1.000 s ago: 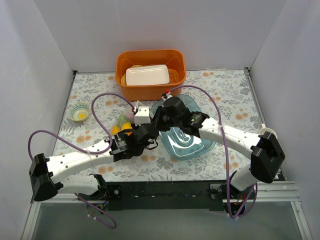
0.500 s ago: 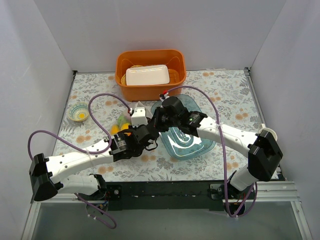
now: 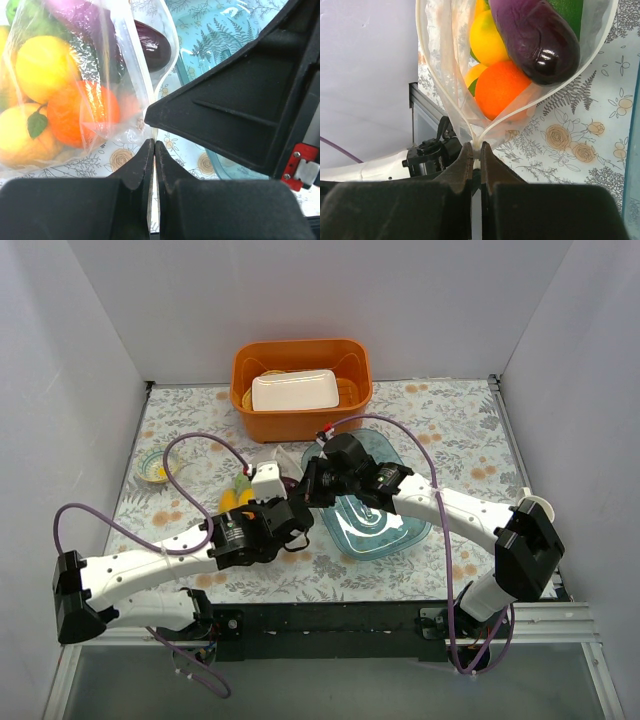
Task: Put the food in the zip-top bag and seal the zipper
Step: Zip the zipper food storage bag at the center of the board.
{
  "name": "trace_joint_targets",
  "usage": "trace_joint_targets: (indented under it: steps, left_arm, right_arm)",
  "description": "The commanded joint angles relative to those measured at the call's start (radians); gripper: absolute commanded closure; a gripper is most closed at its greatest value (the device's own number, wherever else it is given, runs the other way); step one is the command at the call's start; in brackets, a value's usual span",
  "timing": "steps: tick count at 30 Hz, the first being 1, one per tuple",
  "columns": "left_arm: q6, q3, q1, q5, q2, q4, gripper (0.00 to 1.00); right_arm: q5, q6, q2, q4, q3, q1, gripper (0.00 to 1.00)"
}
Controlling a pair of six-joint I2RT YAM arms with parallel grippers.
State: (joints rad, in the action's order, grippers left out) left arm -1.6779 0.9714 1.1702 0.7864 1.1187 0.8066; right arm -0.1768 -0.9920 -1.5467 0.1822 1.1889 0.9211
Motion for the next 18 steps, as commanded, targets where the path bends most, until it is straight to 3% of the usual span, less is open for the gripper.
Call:
trace_joint_targets:
  steps: [1, 10, 18]
  left_arm:
    - [-0.054, 0.018, 0.019, -0.009, -0.060, 0.130, 1.00]
    - [-0.089, 0.016, 0.026, -0.038, -0.115, 0.178, 1.00]
    - [-0.111, 0.001, 0.028, -0.056, -0.137, 0.207, 1.00]
  right_arm:
    - [0.060, -0.045, 0.040, -0.116, -0.015, -0.022, 0.99]
    - [0.099, -0.177, 0.091, -0.272, -0.146, -0.021, 0.99]
    - [0.105, -0.212, 0.085, -0.291, -0.155, -0.022, 0.99]
